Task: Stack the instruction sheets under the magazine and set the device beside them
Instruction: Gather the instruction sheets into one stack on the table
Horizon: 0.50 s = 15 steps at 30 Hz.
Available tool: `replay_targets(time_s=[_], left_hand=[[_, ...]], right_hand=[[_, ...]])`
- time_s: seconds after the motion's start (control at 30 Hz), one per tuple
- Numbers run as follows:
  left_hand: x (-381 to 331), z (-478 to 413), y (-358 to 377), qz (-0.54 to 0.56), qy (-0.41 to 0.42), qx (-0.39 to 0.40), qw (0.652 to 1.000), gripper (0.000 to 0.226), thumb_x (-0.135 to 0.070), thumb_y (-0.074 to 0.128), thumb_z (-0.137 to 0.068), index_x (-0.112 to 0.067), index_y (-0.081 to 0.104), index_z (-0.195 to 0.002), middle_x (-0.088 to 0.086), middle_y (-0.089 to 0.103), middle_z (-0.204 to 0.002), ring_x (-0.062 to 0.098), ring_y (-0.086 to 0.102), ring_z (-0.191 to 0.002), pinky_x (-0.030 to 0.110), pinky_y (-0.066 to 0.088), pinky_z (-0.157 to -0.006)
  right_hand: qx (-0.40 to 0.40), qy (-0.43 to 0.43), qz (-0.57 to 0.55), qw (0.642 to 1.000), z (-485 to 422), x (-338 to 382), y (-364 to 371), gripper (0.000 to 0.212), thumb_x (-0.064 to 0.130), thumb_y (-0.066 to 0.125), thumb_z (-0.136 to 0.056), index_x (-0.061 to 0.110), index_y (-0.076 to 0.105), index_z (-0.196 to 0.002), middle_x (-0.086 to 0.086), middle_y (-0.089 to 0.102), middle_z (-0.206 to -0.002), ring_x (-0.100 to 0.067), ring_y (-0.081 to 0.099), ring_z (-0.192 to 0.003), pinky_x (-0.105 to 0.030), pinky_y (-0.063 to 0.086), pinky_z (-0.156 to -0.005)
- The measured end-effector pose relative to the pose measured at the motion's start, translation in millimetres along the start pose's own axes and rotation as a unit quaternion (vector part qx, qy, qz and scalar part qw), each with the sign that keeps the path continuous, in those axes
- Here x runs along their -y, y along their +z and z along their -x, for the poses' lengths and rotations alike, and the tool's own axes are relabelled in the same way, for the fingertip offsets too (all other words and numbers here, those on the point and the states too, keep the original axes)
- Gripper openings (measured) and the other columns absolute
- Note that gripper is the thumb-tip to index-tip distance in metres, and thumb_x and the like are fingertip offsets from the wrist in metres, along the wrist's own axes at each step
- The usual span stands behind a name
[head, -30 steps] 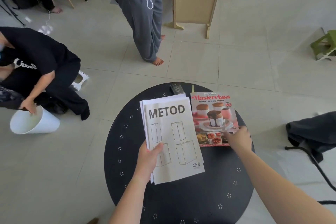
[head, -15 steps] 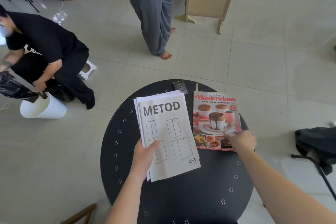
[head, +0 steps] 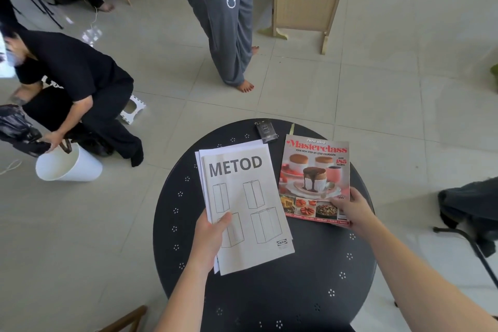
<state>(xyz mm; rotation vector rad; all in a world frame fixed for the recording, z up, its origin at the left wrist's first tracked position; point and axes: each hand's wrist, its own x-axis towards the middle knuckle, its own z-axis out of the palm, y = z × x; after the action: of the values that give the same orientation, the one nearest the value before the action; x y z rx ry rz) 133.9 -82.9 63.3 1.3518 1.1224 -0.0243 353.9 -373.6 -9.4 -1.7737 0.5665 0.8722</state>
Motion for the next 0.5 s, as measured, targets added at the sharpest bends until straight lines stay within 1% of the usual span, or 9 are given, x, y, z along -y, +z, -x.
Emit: replay_targets(time_s=[0.03,0.07,0.13,0.17,0.3,0.4,0.5], left_hand=[[-1,2,-2,-0.003,0.001,0.002,1.000,0.031,-0.017,0.070,-0.106,-0.045,0.071,-0.119,-0.012,0.079,-0.126,0.014,0.072,-0.121,0.046,0.058,-0.108],[-3,5,-4,-0.009,0.002,0.005,1.000,0.031,-0.018,0.070,-0.107,-0.043,0.070,-0.123,-0.012,0.077,-0.127,0.015,0.070,-0.122,0.046,0.057,-0.109],[-5,7,-8,-0.022,0.004,0.006,1.000,0.035,-0.019,0.069,-0.107,-0.036,0.066,-0.138,-0.009,0.074,-0.131,0.020,0.068,-0.126,0.049,0.055,-0.110],[-5,8,-11,-0.029,0.007,0.004,1.000,0.039,-0.020,0.069,-0.107,-0.032,0.064,-0.144,-0.007,0.073,-0.132,0.022,0.066,-0.127,0.051,0.055,-0.111],[-5,9,-28,-0.047,0.020,0.003,0.999,0.042,-0.018,0.068,-0.108,-0.025,0.062,-0.148,-0.003,0.073,-0.135,0.025,0.066,-0.126,0.053,0.055,-0.112],[-5,11,-43,-0.059,0.029,0.012,0.998,0.043,-0.015,0.068,-0.107,-0.023,0.063,-0.150,-0.003,0.074,-0.136,0.025,0.068,-0.128,0.054,0.055,-0.115],[-6,13,-56,-0.070,0.039,0.018,0.997,0.041,-0.014,0.068,-0.107,-0.025,0.067,-0.146,-0.006,0.077,-0.131,0.023,0.071,-0.127,0.051,0.056,-0.113]], right_hand=[[0.008,-0.004,-0.034,0.999,4,-3,-1,0.034,0.003,0.069,-0.100,0.013,0.060,-0.131,-0.017,0.078,-0.120,-0.038,0.078,-0.099,-0.062,0.061,-0.095],[0.016,-0.010,-0.062,0.998,11,-6,-3,0.032,0.002,0.066,-0.102,0.015,0.061,-0.131,-0.018,0.078,-0.119,-0.038,0.078,-0.095,-0.059,0.064,-0.089],[0.026,-0.025,-0.105,0.994,23,-11,-5,0.031,0.001,0.064,-0.103,0.017,0.061,-0.130,-0.020,0.077,-0.119,-0.037,0.077,-0.090,-0.048,0.068,-0.076],[0.030,-0.033,-0.115,0.992,30,-13,-6,0.031,0.002,0.064,-0.103,0.017,0.061,-0.131,-0.020,0.077,-0.119,-0.036,0.078,-0.088,-0.044,0.067,-0.072],[0.033,-0.067,-0.133,0.988,67,-20,-12,0.027,0.002,0.062,-0.104,0.014,0.061,-0.129,-0.020,0.078,-0.111,-0.024,0.082,-0.070,-0.035,0.065,-0.054],[0.046,-0.084,-0.164,0.982,91,-31,-15,0.028,0.000,0.060,-0.105,0.008,0.061,-0.131,-0.028,0.075,-0.116,-0.024,0.082,-0.067,-0.035,0.066,-0.052],[0.055,-0.096,-0.184,0.977,113,-39,-15,0.031,0.000,0.061,-0.104,0.004,0.059,-0.135,-0.034,0.072,-0.124,-0.028,0.081,-0.074,-0.036,0.068,-0.058]])
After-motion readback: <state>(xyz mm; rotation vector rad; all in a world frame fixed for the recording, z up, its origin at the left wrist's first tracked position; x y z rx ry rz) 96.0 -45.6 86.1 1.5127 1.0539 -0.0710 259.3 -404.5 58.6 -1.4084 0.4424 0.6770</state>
